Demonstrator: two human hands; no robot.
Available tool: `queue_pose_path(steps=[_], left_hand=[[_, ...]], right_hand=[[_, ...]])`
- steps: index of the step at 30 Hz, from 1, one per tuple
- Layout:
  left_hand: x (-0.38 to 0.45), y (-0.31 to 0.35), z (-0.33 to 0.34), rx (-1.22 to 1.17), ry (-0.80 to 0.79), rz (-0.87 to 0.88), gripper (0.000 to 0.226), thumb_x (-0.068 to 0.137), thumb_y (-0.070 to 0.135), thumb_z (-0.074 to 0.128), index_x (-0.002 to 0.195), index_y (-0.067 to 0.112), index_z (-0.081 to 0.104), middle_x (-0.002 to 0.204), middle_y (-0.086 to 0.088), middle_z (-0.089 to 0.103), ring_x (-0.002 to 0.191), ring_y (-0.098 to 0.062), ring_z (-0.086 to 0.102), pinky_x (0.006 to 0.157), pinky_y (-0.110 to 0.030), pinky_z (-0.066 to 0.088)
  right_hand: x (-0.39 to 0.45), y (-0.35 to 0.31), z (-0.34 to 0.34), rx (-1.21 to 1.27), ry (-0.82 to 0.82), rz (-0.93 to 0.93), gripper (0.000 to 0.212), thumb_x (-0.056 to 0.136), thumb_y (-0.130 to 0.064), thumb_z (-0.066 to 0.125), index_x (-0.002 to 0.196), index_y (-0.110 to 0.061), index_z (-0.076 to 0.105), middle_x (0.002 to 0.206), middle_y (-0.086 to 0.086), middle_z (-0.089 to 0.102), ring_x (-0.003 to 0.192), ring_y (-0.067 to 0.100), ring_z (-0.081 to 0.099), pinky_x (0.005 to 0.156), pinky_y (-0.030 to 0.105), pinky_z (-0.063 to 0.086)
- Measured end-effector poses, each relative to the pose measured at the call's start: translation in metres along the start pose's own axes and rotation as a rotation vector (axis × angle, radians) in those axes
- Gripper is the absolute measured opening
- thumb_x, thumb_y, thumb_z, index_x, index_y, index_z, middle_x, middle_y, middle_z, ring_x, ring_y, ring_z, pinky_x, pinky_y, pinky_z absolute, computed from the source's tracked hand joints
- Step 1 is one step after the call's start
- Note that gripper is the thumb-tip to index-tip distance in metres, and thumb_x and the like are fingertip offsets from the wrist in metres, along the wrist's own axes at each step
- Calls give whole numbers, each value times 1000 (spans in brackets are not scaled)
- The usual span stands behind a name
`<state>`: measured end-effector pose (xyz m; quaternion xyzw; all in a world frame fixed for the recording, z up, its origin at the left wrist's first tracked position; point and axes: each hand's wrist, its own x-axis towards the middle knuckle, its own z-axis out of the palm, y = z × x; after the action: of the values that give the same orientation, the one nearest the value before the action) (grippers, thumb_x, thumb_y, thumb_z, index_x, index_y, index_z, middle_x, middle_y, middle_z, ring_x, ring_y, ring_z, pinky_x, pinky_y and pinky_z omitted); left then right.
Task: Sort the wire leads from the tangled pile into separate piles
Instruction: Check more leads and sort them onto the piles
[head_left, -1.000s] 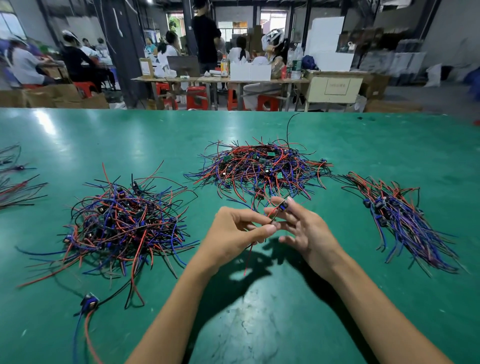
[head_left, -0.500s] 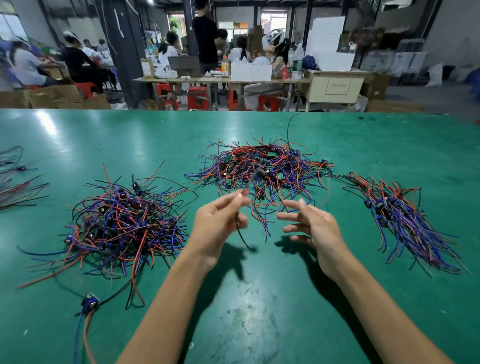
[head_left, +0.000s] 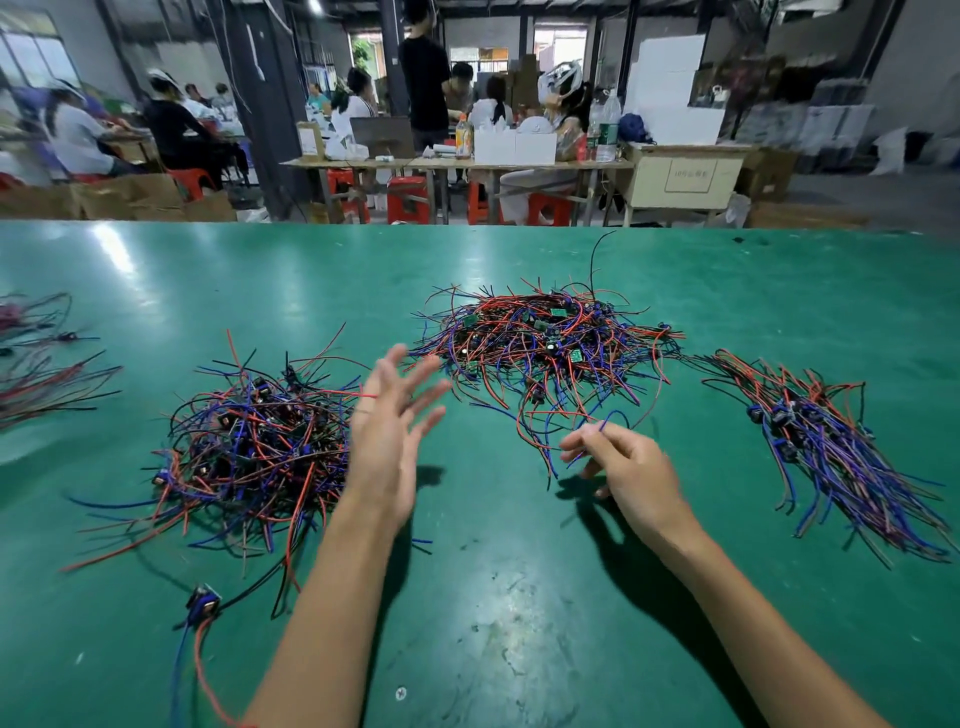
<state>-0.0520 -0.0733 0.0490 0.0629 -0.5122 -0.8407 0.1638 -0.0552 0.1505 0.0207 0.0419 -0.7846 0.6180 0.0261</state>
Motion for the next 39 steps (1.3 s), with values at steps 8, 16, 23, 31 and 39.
queue_pose_path(steps=[8, 16, 23, 31, 39], left_hand=[[-21, -35, 38, 390, -261, -443, 64, 103, 57, 29, 108, 8, 71, 96, -10, 77, 69, -16, 70, 61, -26, 58], [-30, -26, 36, 290, -361, -286, 34, 92, 42, 64, 117, 22, 73, 114, 0, 75, 110, -19, 68, 77, -27, 53], [-29, -21, 38, -112, -459, -351, 33, 94, 23, 60, 126, 22, 63, 125, -4, 70, 97, -17, 72, 81, -24, 57], [-29, -18, 38, 88, -272, 8, 31, 82, 5, 77, 111, 17, 73, 99, -1, 76, 60, -13, 64, 55, -22, 52], [-34, -29, 31, 977, -460, 611, 52, 81, -4, 69, 128, 18, 65, 105, 3, 75, 60, 0, 56, 67, -12, 44]], right_hand=[[-11, 3, 1, -732, -166, -608, 19, 98, -32, 61, 95, -20, 74, 126, -5, 61, 120, 16, 54, 96, 33, 43], [-19, -8, 4, -828, -192, -717, 30, 93, -52, 57, 90, -27, 74, 110, -8, 60, 107, 18, 53, 91, 33, 43], [-19, -12, -8, -668, -233, -415, 52, 84, -69, 37, 90, -32, 73, 81, -17, 68, 82, 4, 54, 80, 37, 47], [-10, -3, -8, -339, -128, -164, 63, 90, -71, 21, 86, -40, 76, 60, -7, 71, 60, 2, 61, 69, 34, 46], [-10, 2, 12, -6, -31, -199, 22, 88, -41, 75, 109, -39, 69, 89, -7, 75, 52, 19, 63, 49, 30, 55]])
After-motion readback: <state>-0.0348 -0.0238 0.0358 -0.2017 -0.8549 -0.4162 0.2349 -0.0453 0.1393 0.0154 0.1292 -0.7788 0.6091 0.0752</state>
